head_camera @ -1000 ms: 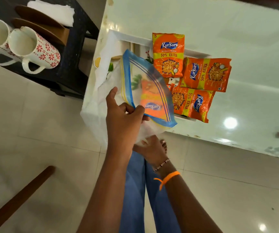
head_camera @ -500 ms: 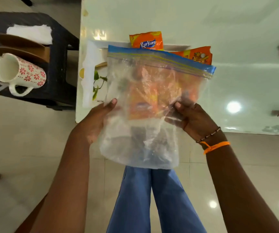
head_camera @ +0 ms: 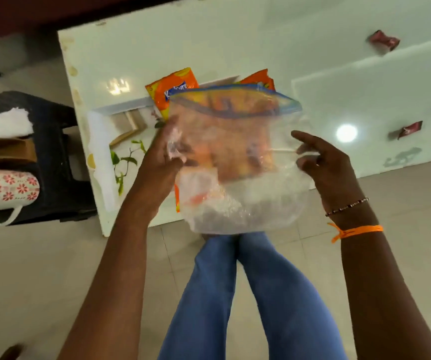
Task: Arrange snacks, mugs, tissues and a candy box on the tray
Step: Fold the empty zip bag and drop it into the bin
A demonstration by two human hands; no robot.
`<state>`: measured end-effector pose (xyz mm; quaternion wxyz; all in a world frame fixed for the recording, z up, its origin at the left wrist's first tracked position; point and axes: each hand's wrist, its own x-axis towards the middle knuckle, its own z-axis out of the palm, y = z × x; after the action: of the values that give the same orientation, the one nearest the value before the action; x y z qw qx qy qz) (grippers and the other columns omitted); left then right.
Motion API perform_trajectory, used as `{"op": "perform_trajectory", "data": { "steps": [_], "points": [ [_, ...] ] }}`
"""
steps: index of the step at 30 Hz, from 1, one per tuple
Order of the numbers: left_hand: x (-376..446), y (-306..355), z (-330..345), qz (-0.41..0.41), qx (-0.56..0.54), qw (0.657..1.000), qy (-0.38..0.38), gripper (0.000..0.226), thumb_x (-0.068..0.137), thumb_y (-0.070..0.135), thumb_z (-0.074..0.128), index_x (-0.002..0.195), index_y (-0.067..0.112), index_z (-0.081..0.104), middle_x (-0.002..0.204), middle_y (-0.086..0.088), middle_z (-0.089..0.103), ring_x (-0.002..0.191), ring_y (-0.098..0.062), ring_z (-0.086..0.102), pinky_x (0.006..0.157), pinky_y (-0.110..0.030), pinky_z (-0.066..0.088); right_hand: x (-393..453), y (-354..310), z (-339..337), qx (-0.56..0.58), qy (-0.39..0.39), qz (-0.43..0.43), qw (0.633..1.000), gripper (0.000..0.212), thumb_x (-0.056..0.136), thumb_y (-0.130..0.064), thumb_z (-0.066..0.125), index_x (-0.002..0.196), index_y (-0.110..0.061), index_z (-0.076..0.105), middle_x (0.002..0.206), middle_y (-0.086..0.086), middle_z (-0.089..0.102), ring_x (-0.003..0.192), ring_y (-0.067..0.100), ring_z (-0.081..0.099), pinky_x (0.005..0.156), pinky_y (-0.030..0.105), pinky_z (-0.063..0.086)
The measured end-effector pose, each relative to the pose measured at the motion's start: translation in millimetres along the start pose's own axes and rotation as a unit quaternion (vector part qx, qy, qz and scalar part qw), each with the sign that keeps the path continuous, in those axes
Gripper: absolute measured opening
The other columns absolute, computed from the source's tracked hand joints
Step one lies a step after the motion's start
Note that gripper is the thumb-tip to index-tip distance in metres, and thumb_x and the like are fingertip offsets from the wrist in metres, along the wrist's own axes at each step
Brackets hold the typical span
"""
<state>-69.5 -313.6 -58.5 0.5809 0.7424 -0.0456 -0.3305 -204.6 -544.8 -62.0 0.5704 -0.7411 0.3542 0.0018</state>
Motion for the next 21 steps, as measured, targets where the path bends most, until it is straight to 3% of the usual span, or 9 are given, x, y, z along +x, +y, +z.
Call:
{"op": "perform_trajectory", "data": {
  "steps": [2,5,8,10,13,15,17,19,21],
  "points": [
    [4,7,0,0.006,0.117,0.991,-0.065,0.071,0.082,-0.004,0.058,0.132,0.041,0.038,0.111,0.008,0.054,0.095,-0.001,0.053,0.089,-0.019,0.041,-4,2,-10,-0.037,0.001,-0.004,0.999,0.061,0.073,0.000,0.070,0.127,-0.018,0.051,0.099,0.006,0.049,0.080,0.005,0.050,0.074,0.006,0.043],
    [15,21,20,0.008,0.234,0.966,-0.112,0.064,0.076,0.001,0.069,0.126,0.034,0.047,0.107,0.007,0.055,0.089,0.007,0.050,0.088,-0.013,0.039,-11,10,-35,-0.149,0.040,-0.002,0.988,0.068,0.061,-0.017,0.081,0.124,-0.020,0.054,0.093,0.003,0.044,0.088,0.017,0.045,0.088,0.025,0.038],
    [27,34,47,0.054,0.324,0.939,-0.103,0.028,0.078,0.004,0.066,0.100,0.022,0.067,0.092,0.003,0.062,0.074,0.006,0.050,0.067,0.000,0.035,-16,16,-55,-0.246,0.128,-0.013,0.961,0.040,0.060,-0.028,0.081,0.097,-0.016,0.071,0.079,-0.003,0.042,0.093,0.030,0.041,0.079,0.021,0.023],
    [36,44,80,0.068,0.345,0.934,-0.071,0.016,0.081,0.004,0.063,0.094,0.012,0.068,0.086,0.000,0.056,0.071,-0.001,0.049,0.061,-0.001,0.033,-25,24,-72,-0.238,0.183,-0.017,0.954,0.024,0.063,-0.027,0.080,0.081,-0.011,0.073,0.087,0.003,0.048,0.099,0.035,0.042,0.079,0.018,0.022],
    [42,54,129,0.079,0.323,0.942,0.046,0.026,0.083,0.008,0.058,0.109,0.012,0.061,0.107,-0.005,0.050,0.093,-0.016,0.053,0.082,-0.017,0.040,-35,29,-90,-0.227,0.256,-0.078,0.936,0.016,0.066,-0.021,0.077,0.064,-0.009,0.066,0.107,0.011,0.060,0.103,0.034,0.043,0.084,0.016,0.025],
    [38,59,164,0.018,0.263,0.960,0.092,0.038,0.087,0.026,0.057,0.123,0.016,0.050,0.116,-0.002,0.050,0.102,-0.016,0.054,0.087,-0.027,0.043,-40,33,-100,-0.231,0.313,-0.130,0.912,0.015,0.067,-0.013,0.073,0.059,-0.008,0.060,0.107,0.010,0.064,0.103,0.028,0.043,0.091,0.025,0.033],
    [33,65,196,-0.131,0.155,0.979,-0.006,0.052,0.086,0.050,0.050,0.128,0.019,0.046,0.114,-0.004,0.061,0.088,-0.015,0.066,0.073,-0.031,0.049,-43,40,-106,-0.257,0.349,-0.180,0.883,0.016,0.068,-0.006,0.070,0.057,-0.007,0.058,0.102,0.010,0.069,0.100,0.025,0.043,0.090,0.039,0.041],
    [27,70,231,-0.263,0.059,0.950,-0.156,0.069,0.073,0.070,0.045,0.126,0.025,0.050,0.104,-0.004,0.070,0.078,-0.017,0.072,0.071,-0.032,0.050,-47,49,-111,-0.299,0.343,-0.211,0.865,0.018,0.071,-0.005,0.070,0.057,-0.008,0.058,0.098,0.008,0.071,0.098,0.025,0.050,0.093,0.045,0.040],
    [23,70,265,-0.284,0.013,0.935,-0.213,0.064,0.064,0.068,0.052,0.113,0.027,0.061,0.095,0.001,0.074,0.082,-0.020,0.072,0.078,-0.038,0.053,-51,58,-116,-0.325,0.304,-0.227,0.866,0.016,0.074,-0.008,0.069,0.060,-0.011,0.061,0.098,0.005,0.072,0.099,0.025,0.052,0.097,0.047,0.040]
  ]
}}
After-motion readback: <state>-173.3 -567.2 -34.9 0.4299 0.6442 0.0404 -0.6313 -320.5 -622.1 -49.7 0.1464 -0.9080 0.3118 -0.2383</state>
